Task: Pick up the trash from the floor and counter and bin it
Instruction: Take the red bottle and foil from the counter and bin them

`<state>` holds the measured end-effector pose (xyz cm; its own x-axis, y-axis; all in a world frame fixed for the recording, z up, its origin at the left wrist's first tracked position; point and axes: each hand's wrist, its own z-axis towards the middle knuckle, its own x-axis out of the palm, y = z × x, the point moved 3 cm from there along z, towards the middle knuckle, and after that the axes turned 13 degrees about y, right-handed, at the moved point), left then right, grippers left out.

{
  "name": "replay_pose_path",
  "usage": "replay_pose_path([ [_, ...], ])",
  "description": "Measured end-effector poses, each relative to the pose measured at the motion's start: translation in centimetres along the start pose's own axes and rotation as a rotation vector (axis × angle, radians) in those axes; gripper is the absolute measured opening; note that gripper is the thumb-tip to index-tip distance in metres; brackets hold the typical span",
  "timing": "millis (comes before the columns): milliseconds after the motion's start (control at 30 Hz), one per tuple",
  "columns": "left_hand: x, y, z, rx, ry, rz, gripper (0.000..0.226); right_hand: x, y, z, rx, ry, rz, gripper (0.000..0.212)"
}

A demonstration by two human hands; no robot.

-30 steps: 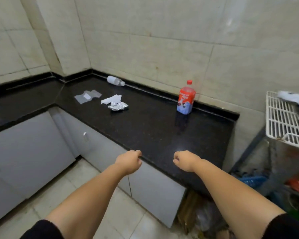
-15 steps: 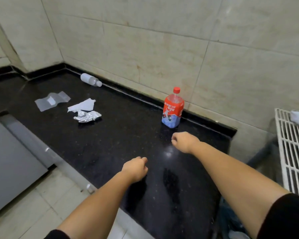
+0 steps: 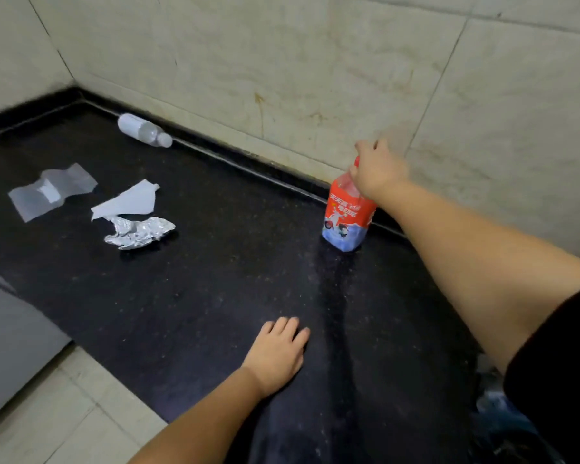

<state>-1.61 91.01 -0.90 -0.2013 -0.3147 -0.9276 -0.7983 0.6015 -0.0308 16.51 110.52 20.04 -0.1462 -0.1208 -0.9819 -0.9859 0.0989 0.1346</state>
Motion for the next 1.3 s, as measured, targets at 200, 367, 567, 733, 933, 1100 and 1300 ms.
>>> replay_pose_path([
  [200,0.6,0.1,0.2,0.026,-0.03,0.012,0.042,1.9,-0.1,0.0,-0.078,-0.02,-0.01,0.034],
  [367,-0.2,-0.3,-0.7,-0.028,0.014,-0.041,0.047,2.0,0.8,-1.7,-0.099,-0.015,0.074,0.033],
  [567,-2.5,0.8,-2.6,-0.063,0.078,-0.084,0.047,3.4,2.9,-6.5,-0.151,-0.063,0.337,0.033],
  [733,-3.6,5.0,-7.4,-0.227,0.042,-0.194,0.046,5.3,6.7,-9.0,-0.224,-0.006,0.444,0.028],
  [933,-2.8,14.6,-12.4,-0.425,0.035,-0.293,0.047,7.0,14.0,-8.5,-0.268,0.048,0.434,0.03],
  [1100,-3.3,24.5,-11.7,-0.509,-0.001,-0.318,0.048,8.4,19.8,-4.1,-0.264,0.057,0.441,0.03],
  [1300,-5.0,34.9,-7.0,-0.525,-0.098,-0.243,0.048,10.9,24.6,1.5,-0.181,0.061,0.456,0.026],
])
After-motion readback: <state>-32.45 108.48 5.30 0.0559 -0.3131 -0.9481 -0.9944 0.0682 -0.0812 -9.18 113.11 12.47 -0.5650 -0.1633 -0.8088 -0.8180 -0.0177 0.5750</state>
